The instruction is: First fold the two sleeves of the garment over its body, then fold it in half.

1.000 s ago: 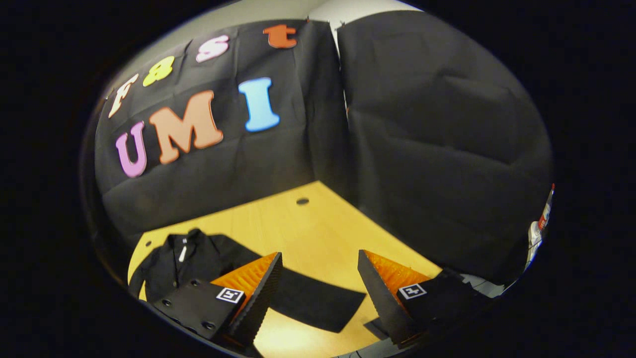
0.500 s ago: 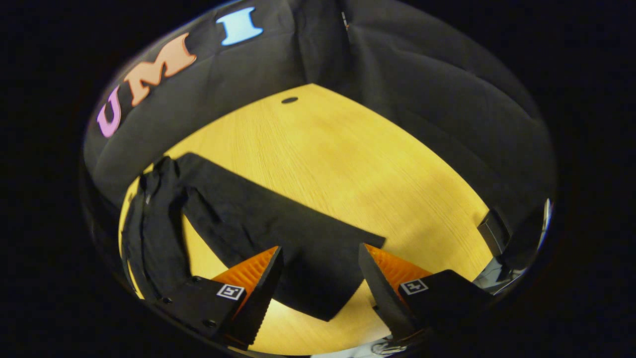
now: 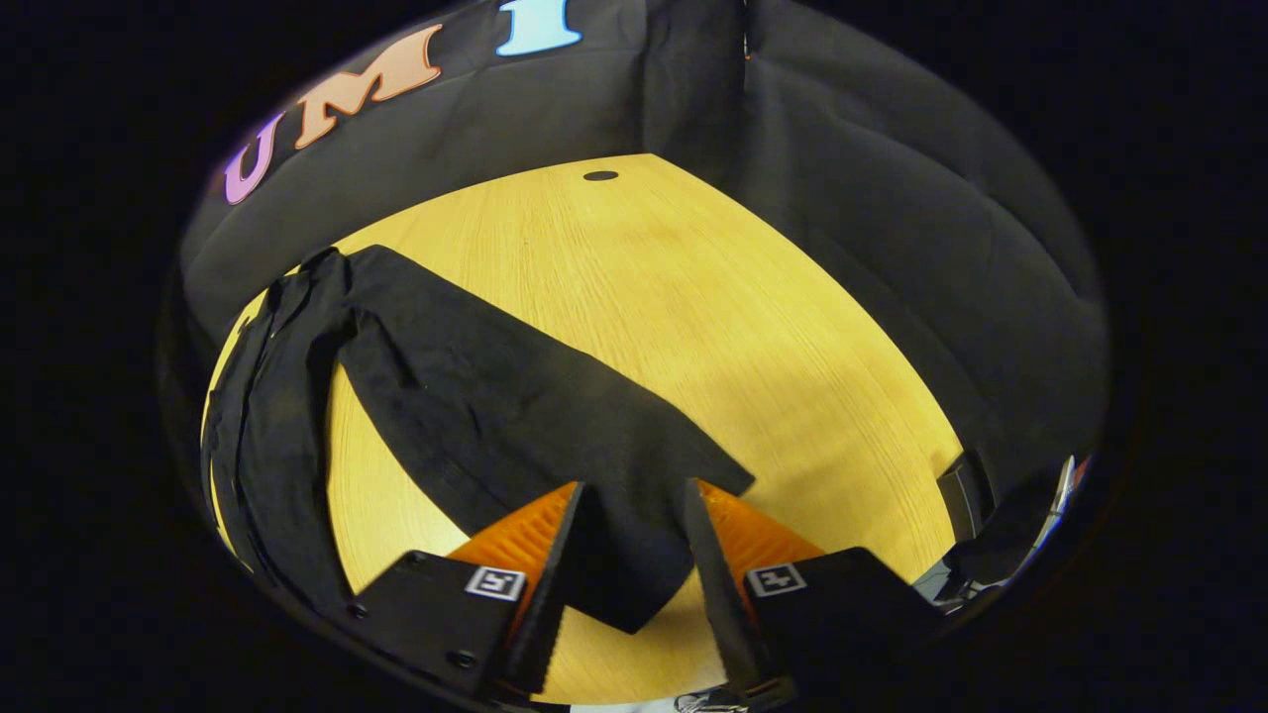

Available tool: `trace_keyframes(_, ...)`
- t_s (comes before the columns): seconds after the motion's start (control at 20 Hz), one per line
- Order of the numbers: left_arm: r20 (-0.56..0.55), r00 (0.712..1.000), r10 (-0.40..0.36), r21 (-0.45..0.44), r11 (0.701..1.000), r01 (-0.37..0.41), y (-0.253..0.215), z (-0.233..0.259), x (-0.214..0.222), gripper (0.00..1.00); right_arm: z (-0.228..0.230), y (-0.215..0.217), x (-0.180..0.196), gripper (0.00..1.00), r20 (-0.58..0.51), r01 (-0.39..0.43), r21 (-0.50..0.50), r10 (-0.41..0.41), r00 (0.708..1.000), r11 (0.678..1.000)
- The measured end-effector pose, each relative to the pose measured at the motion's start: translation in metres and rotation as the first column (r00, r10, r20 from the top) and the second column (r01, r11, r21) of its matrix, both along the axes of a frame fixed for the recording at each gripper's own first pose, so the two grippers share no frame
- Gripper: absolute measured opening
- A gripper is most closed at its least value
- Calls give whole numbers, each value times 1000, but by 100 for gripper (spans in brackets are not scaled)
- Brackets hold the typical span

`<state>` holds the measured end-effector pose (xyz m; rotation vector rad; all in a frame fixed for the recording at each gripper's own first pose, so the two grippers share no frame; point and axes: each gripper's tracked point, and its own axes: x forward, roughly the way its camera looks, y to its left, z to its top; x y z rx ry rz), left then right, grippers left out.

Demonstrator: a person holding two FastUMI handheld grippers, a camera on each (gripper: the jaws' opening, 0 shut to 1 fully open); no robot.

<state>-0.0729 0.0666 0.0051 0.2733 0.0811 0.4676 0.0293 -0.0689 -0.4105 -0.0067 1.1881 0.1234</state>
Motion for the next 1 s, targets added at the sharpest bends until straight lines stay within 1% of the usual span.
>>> trace_keyframes(0.05, -8, 1000, 3, -5, 1000, -3, -1, -3, -2, 91, 2, 5, 1, 47, 5, -31, 8, 31, 1000, 999)
trace_keyframes(0.1, -17, 1000, 7, -7, 1000, -7, -4, -5, -3, 91, 1, 8, 1, 41, 1, -60, 16, 60, 998, 998)
trace_keyframes(0.15, -29, 999, 13, -5, 1000, -13, -6, -7, -5, 92, 2, 9, 0, 22, 4, -74, 20, 74, 997, 997)
trace_keyframes(0.25, -42, 999, 11, 1, 1000, -11, -12, -8, -9, 91, 3, 9, 1, 11, 2, -87, 24, 87, 996, 996)
trace_keyframes(0.3, -40, 999, 0, 4, 1000, 0, -17, -7, -10, 91, 3, 10, 1, 11, -4, -96, 29, 96, 995, 995)
trace_keyframes(0.35, -42, 999, -12, 5, 1000, 12, -21, -7, -10, 92, 3, 11, 1, 6, -8, -106, 41, 107, 994, 993)
trace_keyframes(0.4, -51, 999, -19, 6, 1000, 19, -24, -9, -9, 91, 4, 11, 0, 6, -22, -113, 54, 115, 993, 992)
trace_keyframes(0.45, -59, 998, -25, 7, 1000, 25, -24, -12, -9, 92, 3, 14, 0, 4, -41, -103, 78, 107, 993, 992)
trace_keyframes(0.55, -48, 998, -32, -2, 999, 32, -23, -8, -9, 91, 9, 17, -1, 3, -83, -76, 118, 86, 993, 990)
trace_keyframes(0.6, -36, 999, -34, -18, 999, 33, -22, -6, -9, 92, 13, 18, 3, 3, -74, -72, 124, 81, 994, 990)
trace_keyframes(0.7, -24, 999, -38, -59, 998, 37, -17, -10, -8, 91, 30, 20, 19, 3, -22, -84, 104, 87, 996, 991)
trace_keyframes(0.8, -26, 999, -35, -80, 996, 33, -3, -15, -11, 91, 63, 33, 42, 3, 47, -99, 79, 95, 994, 992)
trace_keyframes(0.85, -34, 999, -34, -85, 996, 31, 7, -19, -12, 92, 79, 44, 56, 3, 80, -111, 59, 106, 991, 992)
trace_keyframes(0.9, -42, 999, -34, -85, 996, 30, 18, -22, -12, 91, 95, 57, 72, 3, 114, -127, 44, 121, 986, 991)
trace_keyframes(1.0, -50, 998, -43, -83, 996, 39, 44, -24, -8, 91, 129, 94, 105, 3, 191, -143, 17, 137, 972, 990)
